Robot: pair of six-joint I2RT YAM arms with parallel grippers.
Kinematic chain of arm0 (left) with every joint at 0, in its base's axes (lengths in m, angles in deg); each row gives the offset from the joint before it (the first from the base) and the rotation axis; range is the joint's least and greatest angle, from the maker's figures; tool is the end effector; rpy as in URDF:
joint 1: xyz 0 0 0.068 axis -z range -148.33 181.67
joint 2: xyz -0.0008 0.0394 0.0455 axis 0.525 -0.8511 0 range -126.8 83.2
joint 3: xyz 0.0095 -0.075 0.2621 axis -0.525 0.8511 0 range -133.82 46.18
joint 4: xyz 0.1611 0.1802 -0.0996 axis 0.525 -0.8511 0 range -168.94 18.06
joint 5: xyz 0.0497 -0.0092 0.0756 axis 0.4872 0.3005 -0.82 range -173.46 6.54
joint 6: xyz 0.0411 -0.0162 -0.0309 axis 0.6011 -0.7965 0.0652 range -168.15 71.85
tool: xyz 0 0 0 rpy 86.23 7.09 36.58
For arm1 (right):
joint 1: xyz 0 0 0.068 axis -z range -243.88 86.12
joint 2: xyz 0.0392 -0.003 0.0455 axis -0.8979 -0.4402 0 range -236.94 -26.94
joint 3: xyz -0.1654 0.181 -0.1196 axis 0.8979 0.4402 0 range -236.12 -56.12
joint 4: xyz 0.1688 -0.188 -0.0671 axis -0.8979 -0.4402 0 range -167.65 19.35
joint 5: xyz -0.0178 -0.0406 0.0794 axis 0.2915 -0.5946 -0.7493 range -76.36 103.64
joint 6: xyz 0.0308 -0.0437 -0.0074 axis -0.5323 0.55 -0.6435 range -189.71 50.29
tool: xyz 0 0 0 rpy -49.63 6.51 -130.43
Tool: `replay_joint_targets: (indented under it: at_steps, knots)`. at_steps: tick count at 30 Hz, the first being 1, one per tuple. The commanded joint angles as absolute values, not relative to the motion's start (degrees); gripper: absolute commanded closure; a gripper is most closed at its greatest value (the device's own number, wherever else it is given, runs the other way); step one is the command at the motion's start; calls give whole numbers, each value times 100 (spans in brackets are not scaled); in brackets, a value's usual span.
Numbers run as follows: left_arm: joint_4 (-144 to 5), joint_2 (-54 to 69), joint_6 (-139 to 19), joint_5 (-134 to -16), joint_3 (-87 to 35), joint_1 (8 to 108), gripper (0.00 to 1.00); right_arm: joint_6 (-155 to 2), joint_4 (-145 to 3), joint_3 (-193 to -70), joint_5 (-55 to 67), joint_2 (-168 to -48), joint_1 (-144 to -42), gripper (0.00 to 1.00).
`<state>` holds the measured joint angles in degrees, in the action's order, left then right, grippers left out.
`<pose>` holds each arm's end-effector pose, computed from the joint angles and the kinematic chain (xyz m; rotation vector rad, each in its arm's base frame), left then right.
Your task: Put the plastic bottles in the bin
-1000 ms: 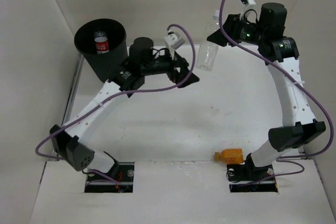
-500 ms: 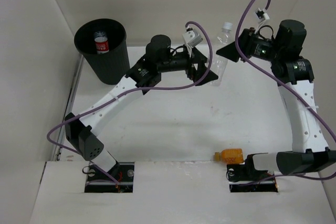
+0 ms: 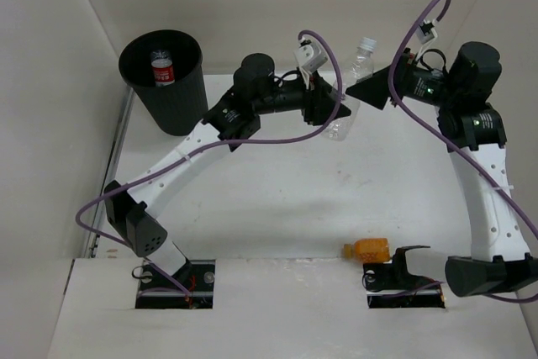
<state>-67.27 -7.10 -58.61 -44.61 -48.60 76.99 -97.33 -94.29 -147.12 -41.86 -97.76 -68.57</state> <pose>0.2381 -0.2726 0.4726 1.0124 1.2101 -1.2547 0.2333 0.0486 0.4979 -0.4489 1.6894 1.2018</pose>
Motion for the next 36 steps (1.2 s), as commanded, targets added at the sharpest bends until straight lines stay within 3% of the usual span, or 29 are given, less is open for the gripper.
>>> replay_joint_targets:
  at_steps: [1, 3, 6, 12, 15, 22, 23, 24, 26, 27, 31, 36]
  knots:
    - [-6692, -742, -5572, -4461, -5094, 7645, 78, -10153, -8648, -14569, -4586, -9453, -6736, 0]
    - [-6946, -689, -5248, -4435, -5103, 7418, 84, -10100, -8604, -14402, -4621, -9400, -6526, 0]
    - [-7438, -567, -4589, -4469, -5287, 6620, 86, -9987, -8586, -14016, -4647, -9268, -5929, 0]
    - [-7510, -688, -3989, -4453, -6102, 3635, 87, -9468, -8840, -13093, -4876, -8776, -4636, 0]
    - [-7204, -943, -4042, -4391, -6377, 2630, 88, -9309, -9060, -12829, -4832, -8548, -4416, 0]
    - [-6421, -1488, -3796, -4223, -5798, 1669, 83, -9327, -9420, -12827, -4455, -8073, -4494, 0]
    - [-6368, -1541, -3813, -4241, -5728, 1607, 77, -9283, -9551, -12889, -4419, -8029, -4520, 0]
    - [-6385, -1585, -3796, -4224, -5692, 1572, 63, -9231, -9701, -12968, -4410, -8011, -4538, 0]
    - [-6342, -1603, -3761, -4224, -5526, 1511, 6, -8907, -10122, -13117, -4375, -8011, -4529, 0]
    - [-6341, -1603, -3726, -4224, -5490, 1475, 0, -8635, -10402, -13179, -4288, -8020, -4529, 0]
    - [-6332, -1385, -3717, -4337, -5306, 1370, 0, -6644, -11729, -13232, -2913, -8029, -4914, 0]
    - [-6297, -86, -3699, -5504, -4796, 1466, 0, -3197, -13137, -12347, 498, -7582, -7214, 0]
